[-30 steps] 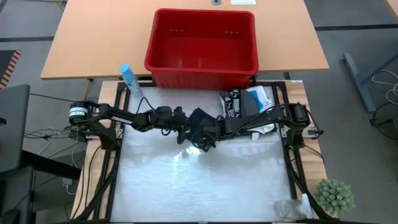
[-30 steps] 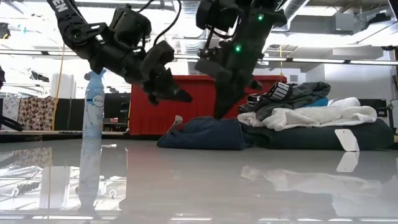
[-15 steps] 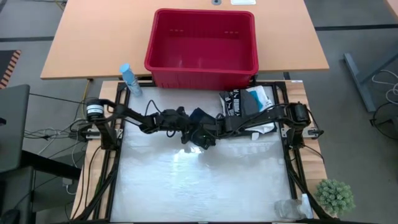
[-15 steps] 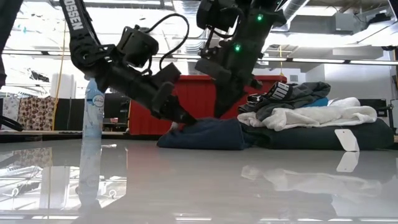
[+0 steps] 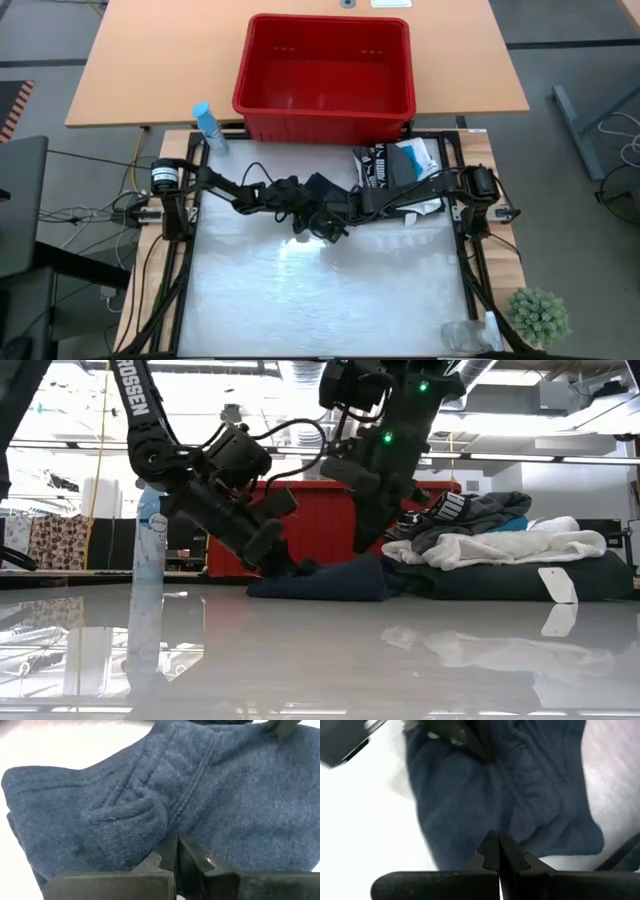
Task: Fold laundry
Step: Stack the black shorts on the gray boxers
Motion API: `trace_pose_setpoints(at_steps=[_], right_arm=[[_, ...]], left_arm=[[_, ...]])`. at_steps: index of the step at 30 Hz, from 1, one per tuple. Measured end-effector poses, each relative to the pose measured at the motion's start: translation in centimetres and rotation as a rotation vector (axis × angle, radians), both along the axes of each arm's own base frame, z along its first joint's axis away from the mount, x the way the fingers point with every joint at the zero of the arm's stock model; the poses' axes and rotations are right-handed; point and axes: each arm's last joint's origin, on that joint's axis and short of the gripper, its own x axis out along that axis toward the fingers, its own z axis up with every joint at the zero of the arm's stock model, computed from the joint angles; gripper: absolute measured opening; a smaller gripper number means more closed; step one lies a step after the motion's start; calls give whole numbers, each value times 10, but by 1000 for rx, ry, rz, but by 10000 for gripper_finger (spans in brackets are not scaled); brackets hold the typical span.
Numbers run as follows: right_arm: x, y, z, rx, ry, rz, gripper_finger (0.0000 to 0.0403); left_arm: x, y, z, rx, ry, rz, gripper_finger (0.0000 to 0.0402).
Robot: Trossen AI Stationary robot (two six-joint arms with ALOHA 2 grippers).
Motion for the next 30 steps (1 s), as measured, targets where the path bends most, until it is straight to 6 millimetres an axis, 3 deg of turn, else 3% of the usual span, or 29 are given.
trace_pose_setpoints(at_steps=[5, 11, 16, 22, 30], right_arm=[[-1, 19, 0, 19, -11, 17, 18], [-6, 54, 0, 82, -25, 46, 18], [-16, 88, 0, 162, 0, 78, 18], [-34, 125, -2, 252, 47, 38, 20], [-56, 170, -3, 398, 66, -50, 54]], left_arm=[[-3, -4, -5, -101, 54, 2, 0], [-3, -26, -8, -238, 76, 22, 0], [-1, -62, -8, -451, 85, 9, 0], [-1, -111, -6, -549, 73, 51, 0], [1, -151, 18, -704, 40, 148, 0]])
